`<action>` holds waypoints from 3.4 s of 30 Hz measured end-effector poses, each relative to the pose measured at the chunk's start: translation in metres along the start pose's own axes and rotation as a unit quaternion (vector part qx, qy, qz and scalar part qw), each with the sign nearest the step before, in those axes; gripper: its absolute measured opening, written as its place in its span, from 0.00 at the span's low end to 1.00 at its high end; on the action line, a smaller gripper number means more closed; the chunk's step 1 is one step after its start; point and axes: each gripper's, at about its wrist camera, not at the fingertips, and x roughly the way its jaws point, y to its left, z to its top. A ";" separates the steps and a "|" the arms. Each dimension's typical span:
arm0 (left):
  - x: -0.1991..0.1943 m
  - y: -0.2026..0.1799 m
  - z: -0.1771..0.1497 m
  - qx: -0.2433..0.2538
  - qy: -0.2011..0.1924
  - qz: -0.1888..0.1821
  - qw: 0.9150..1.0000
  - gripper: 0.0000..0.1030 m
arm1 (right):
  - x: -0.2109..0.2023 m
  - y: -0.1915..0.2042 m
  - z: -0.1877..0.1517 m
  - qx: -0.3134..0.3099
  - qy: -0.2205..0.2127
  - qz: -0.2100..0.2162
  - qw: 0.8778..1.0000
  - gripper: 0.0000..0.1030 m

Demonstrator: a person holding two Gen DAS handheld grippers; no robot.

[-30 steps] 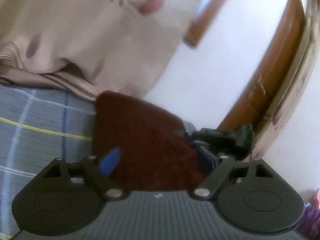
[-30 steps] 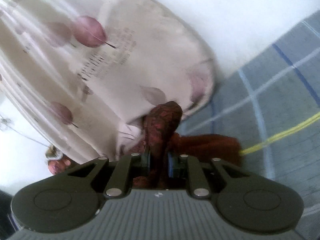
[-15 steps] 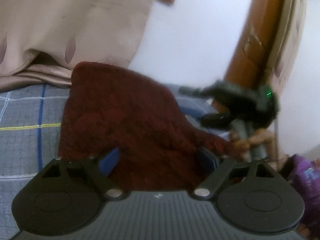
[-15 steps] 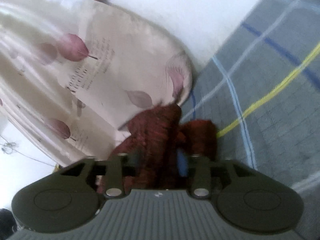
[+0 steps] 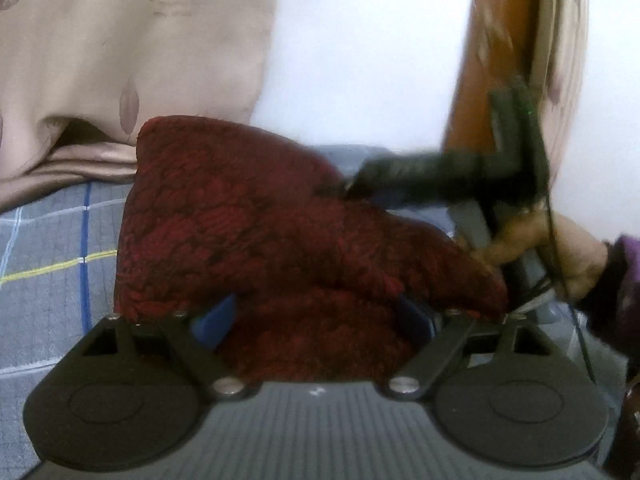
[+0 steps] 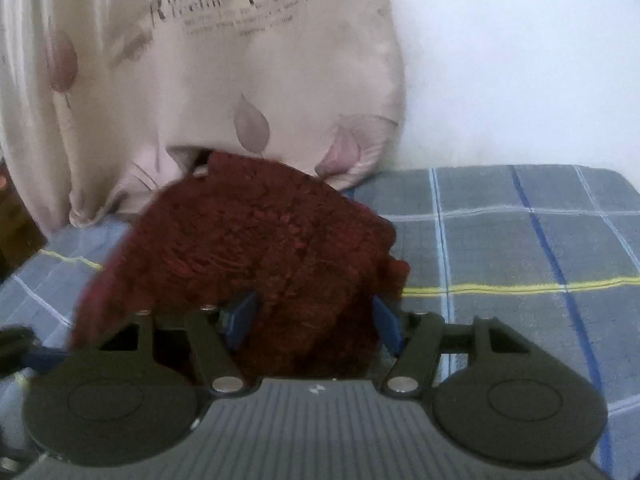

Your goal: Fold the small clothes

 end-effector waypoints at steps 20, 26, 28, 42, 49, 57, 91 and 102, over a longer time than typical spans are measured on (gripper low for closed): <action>-0.016 0.132 0.026 -0.222 -0.027 -0.070 0.972 0.87 | -0.011 -0.040 -0.005 0.241 0.068 0.107 0.962 0.97; 0.045 0.168 0.010 -0.295 0.052 -0.175 0.938 0.87 | 0.019 -0.040 -0.010 0.255 0.076 0.148 0.952 0.96; 0.047 0.160 0.007 -0.278 0.042 -0.171 0.944 0.87 | 0.023 -0.038 -0.011 0.251 0.067 0.156 0.953 0.88; -0.051 0.133 0.015 -0.228 0.025 -0.059 0.971 0.83 | 0.010 0.019 -0.002 0.240 0.027 0.254 0.937 0.62; -0.053 0.140 -0.005 -0.224 0.038 -0.010 0.974 0.84 | 0.035 0.048 -0.023 0.263 0.059 0.235 0.934 0.62; -0.083 0.126 -0.009 -0.216 0.000 0.041 0.976 0.84 | -0.011 0.049 -0.017 0.236 0.020 0.198 0.951 0.70; -0.107 0.065 -0.030 -0.122 -0.003 0.105 0.987 0.89 | -0.086 0.117 -0.074 0.035 -0.024 0.037 0.998 0.36; -0.108 0.053 -0.029 -0.098 0.000 0.149 0.984 0.89 | -0.098 0.140 -0.074 -0.043 -0.056 0.006 0.998 0.40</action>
